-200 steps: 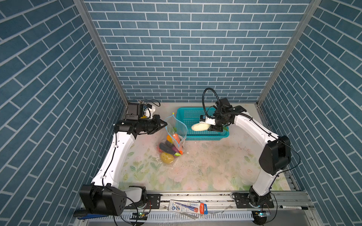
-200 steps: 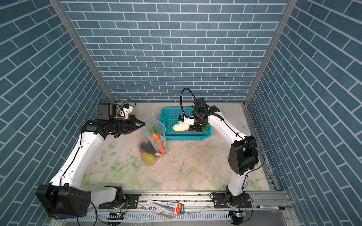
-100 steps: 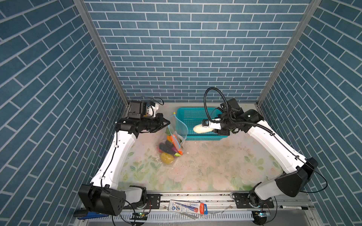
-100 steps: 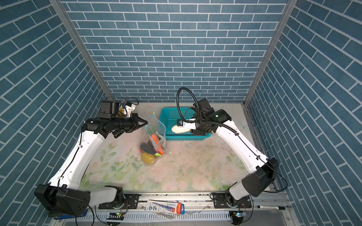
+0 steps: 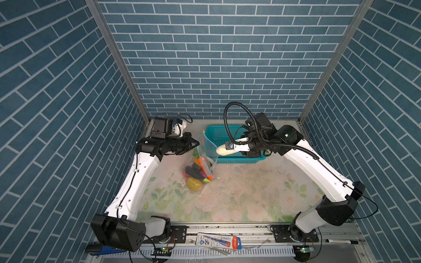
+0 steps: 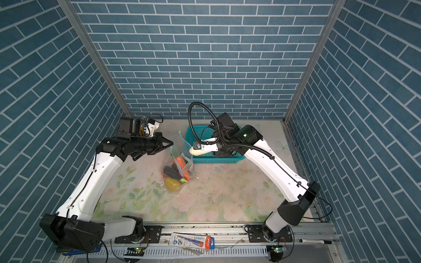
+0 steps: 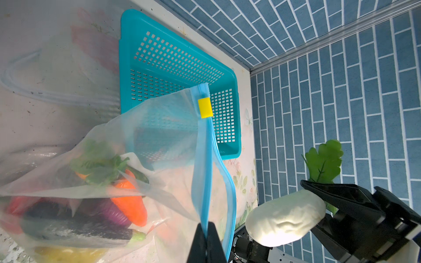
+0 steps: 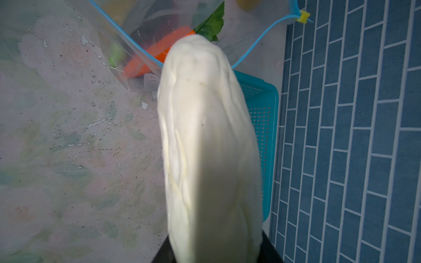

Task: Place the food in the zip-top bag and seal the zipper
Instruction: 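Carry the white vegetable to the bag mouth held by the left gripper, then lower the white vegetable into the bag and open the right gripper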

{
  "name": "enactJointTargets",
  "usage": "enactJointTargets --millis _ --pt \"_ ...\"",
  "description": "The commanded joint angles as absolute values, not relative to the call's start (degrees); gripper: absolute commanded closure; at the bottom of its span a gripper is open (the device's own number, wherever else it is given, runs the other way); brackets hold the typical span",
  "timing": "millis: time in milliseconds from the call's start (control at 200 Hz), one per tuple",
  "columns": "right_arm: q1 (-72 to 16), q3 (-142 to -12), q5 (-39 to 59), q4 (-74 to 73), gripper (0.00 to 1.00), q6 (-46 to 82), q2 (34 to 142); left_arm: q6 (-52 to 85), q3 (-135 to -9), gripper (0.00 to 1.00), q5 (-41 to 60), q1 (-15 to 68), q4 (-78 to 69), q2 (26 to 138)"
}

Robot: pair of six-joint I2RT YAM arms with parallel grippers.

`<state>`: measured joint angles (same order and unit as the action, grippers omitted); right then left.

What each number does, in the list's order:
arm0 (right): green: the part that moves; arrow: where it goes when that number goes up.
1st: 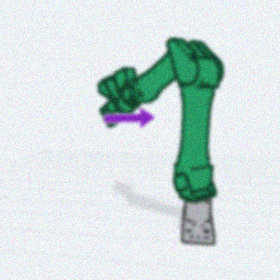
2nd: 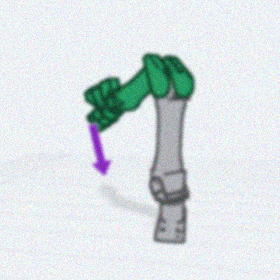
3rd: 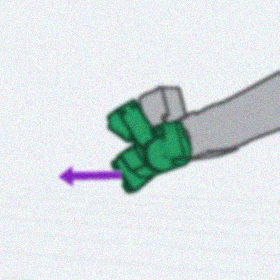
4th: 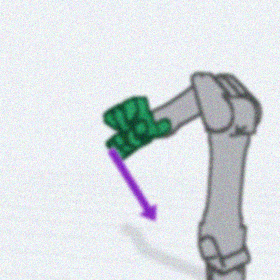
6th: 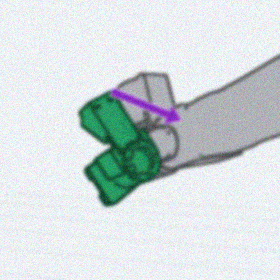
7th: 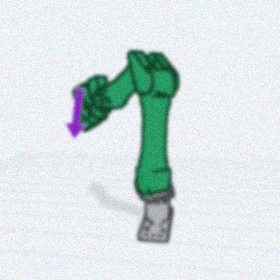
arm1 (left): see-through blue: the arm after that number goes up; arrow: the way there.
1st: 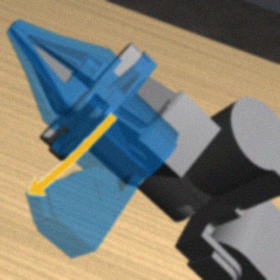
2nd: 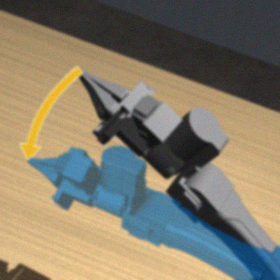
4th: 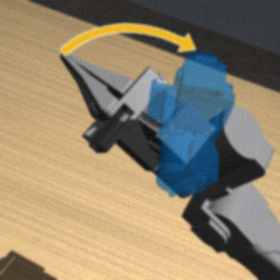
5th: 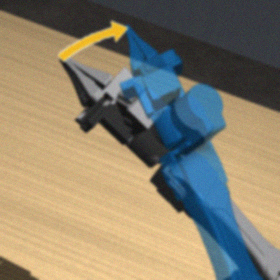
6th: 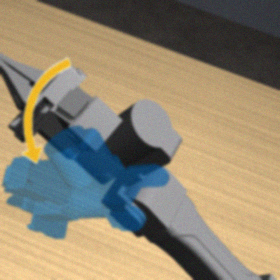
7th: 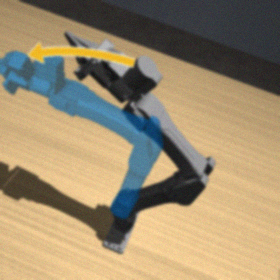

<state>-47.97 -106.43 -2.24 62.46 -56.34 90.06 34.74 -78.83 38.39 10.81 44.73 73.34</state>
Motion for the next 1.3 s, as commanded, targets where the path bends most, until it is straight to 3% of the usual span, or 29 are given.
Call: enactJointTargets --millis 0,555,1295 --pt "-49.10 -110.44 -3.99 65.06 0.63 -59.54 91.92 34.79 -78.57 1.00 38.49 11.07 44.31 72.29" --pt "-54.32 -122.71 -9.36 68.56 0.59 -63.24 105.47 34.89 -78.79 1.00 38.65 11.25 44.22 71.92" --pt "-56.95 -122.35 -10.72 64.01 0.44 -66.98 107.53 35.31 -77.74 1.00 38.76 11.51 43.51 71.43"
